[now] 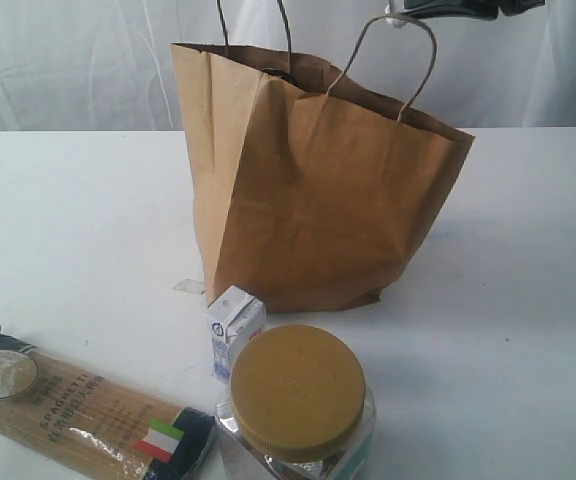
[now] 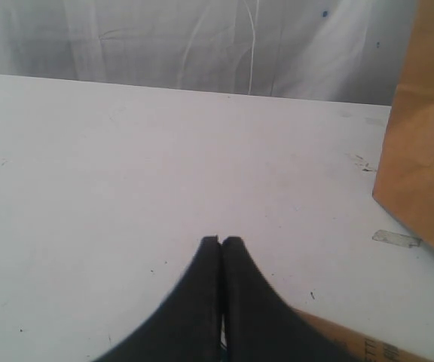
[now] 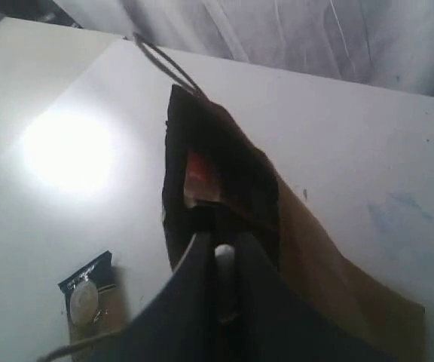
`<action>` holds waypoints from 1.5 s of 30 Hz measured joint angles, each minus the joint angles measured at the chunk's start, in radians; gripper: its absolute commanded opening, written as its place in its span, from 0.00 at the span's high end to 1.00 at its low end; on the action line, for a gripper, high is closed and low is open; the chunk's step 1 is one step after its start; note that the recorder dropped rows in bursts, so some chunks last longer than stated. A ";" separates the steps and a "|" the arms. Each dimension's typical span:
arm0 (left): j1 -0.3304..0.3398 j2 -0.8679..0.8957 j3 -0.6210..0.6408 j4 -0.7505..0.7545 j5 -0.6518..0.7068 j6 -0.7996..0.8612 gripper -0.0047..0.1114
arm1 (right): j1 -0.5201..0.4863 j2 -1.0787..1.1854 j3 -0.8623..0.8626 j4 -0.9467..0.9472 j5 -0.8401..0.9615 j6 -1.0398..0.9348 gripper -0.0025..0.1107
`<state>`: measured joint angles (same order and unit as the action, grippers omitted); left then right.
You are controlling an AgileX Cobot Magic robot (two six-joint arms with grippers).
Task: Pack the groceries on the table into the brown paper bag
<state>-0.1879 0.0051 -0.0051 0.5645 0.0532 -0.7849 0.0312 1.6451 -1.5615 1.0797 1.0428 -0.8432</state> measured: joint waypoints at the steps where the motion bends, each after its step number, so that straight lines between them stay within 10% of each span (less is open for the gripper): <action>1: 0.000 0.000 0.000 0.000 0.000 0.000 0.96 | 0.000 0.009 0.000 0.018 -0.004 -0.017 0.98; 19: 0.000 0.000 0.000 0.000 0.000 0.000 0.96 | 0.026 0.209 0.000 0.205 0.092 -0.197 0.97; 30: 0.000 0.000 0.000 0.000 0.000 0.000 0.96 | 0.061 0.212 0.000 0.213 0.100 -0.247 0.77; 45: 0.000 0.000 0.000 0.000 0.000 0.000 0.96 | -0.057 0.055 0.000 0.141 0.063 -0.148 0.98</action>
<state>-0.1879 0.0051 -0.0051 0.5645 0.0532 -0.7849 -0.0260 1.7001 -1.5615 1.2207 1.1058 -0.9909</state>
